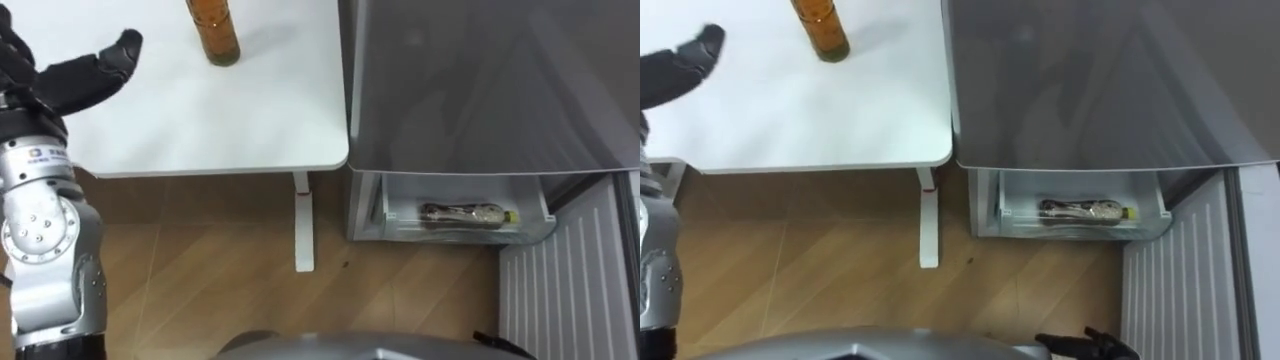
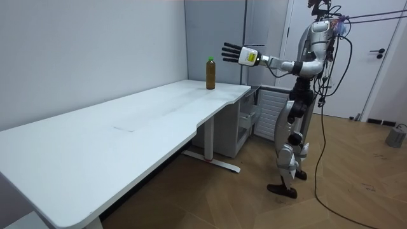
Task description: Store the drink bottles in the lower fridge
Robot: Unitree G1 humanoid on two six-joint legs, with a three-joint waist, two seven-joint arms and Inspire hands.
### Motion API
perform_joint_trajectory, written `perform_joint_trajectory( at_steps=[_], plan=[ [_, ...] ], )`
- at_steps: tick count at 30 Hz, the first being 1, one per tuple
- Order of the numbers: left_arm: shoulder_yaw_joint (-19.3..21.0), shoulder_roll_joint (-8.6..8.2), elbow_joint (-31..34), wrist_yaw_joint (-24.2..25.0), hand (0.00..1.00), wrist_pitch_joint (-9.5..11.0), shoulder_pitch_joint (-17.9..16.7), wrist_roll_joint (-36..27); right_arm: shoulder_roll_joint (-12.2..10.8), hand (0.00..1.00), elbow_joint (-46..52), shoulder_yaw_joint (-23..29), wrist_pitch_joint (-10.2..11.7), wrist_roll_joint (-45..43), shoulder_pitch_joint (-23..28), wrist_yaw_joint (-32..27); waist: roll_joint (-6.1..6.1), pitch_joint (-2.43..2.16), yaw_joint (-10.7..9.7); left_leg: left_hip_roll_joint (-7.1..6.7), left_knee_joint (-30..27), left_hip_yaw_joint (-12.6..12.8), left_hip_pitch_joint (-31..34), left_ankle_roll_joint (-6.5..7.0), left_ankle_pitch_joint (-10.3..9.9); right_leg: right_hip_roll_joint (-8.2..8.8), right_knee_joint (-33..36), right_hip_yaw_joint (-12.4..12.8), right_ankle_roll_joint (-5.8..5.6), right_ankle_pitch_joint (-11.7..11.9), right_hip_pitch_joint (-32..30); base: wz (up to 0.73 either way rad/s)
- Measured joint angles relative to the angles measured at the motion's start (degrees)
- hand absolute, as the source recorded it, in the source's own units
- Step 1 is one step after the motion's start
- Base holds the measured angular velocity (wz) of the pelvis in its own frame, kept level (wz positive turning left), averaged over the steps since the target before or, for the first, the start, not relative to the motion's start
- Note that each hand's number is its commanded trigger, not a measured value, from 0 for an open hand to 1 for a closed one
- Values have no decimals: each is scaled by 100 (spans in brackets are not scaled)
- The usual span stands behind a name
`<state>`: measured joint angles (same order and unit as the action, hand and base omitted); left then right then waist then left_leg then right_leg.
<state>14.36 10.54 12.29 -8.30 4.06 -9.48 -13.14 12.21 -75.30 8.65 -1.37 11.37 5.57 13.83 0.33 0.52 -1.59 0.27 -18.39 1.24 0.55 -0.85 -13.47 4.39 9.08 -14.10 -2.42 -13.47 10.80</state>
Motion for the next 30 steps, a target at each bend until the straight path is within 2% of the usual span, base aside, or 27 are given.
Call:
perform_joint_trajectory(
  at_steps=[8,15,18,24,30],
  plan=[
    [-5,0,-22,504,0,-258,0,-27,27,0,32,-3,-8,5,5,-6,54,-18,-7,17,-10,33,71,0,0,1,69,19,0,0,-116,-1],
    [-129,-4,-181,776,0,-476,3,-92,40,0,57,-7,-112,-49,-14,-57,95,-19,-63,49,2,161,63,2,-1,-4,104,201,1,0,-187,-10],
    [-133,-4,-260,779,0,-543,35,-181,40,0,70,-9,-133,-49,-47,-63,89,4,-146,63,51,196,24,2,-1,-10,155,281,1,0,-199,-8],
    [-248,-9,-345,773,0,-680,162,-314,39,0,193,-12,-347,-49,-55,-180,75,14,-199,71,91,262,-16,3,0,-10,149,319,1,0,-212,-6],
    [-330,-48,-474,761,0,-796,330,-386,30,0,280,-17,-382,-50,-37,-255,89,-2,-229,80,84,333,-23,3,5,-11,152,386,1,0,-260,-5]
  ],
)
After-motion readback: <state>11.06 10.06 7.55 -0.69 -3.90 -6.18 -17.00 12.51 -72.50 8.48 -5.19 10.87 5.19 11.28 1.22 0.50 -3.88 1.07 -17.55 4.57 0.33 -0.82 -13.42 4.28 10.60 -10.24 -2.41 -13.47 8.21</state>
